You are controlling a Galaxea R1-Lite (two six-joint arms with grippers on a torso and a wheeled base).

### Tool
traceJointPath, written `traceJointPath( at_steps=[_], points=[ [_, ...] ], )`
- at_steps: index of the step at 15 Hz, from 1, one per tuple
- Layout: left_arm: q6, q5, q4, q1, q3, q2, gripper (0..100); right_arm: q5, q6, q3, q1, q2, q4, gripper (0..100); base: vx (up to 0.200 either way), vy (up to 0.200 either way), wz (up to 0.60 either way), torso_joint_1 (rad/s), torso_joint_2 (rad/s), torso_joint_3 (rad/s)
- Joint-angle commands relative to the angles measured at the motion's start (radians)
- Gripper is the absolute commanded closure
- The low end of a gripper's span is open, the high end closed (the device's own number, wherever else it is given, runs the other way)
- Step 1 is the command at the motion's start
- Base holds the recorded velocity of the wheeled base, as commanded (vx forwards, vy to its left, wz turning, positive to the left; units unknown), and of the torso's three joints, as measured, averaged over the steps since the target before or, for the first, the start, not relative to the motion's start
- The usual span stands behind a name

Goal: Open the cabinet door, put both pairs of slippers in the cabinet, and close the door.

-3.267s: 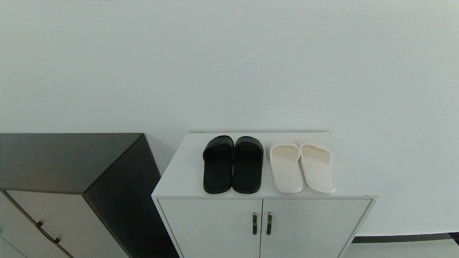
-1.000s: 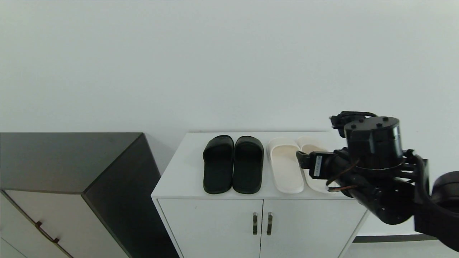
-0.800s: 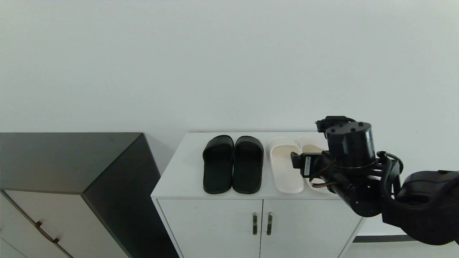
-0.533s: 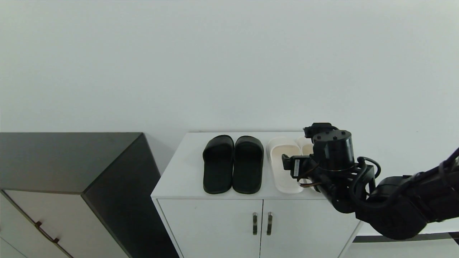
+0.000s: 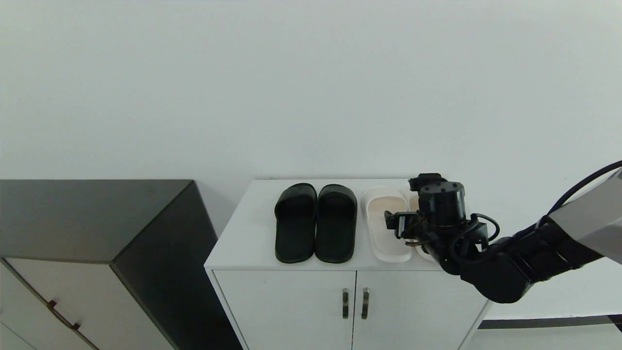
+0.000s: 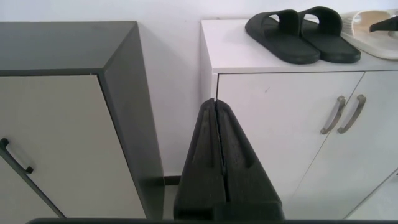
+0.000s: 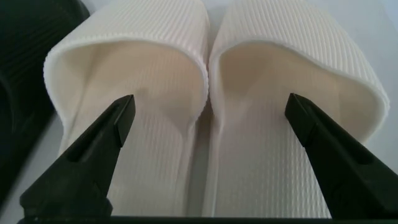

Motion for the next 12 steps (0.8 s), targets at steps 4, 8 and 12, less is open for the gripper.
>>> traceJointPath(
  at_steps=[4, 8, 12],
  points=[
    [-0.001, 0.000, 0.000, 0.000, 0.000, 0.002, 100, 0.012, -0.028, -0.073, -0.018, 0.052, -0.001, 100, 0.000, 0.000, 0.00, 0.000, 0.00, 0.000],
    [-0.001, 0.000, -0.002, 0.000, 0.000, 0.002, 100, 0.012, -0.066, -0.089, -0.023, 0.075, -0.007, 100, 0.000, 0.000, 0.00, 0.000, 0.00, 0.000],
    [-0.001, 0.000, -0.002, 0.000, 0.000, 0.000, 100, 0.012, -0.103, -0.064, -0.027, -0.020, -0.032, 100, 0.000, 0.000, 0.00, 0.000, 0.00, 0.000]
  ],
)
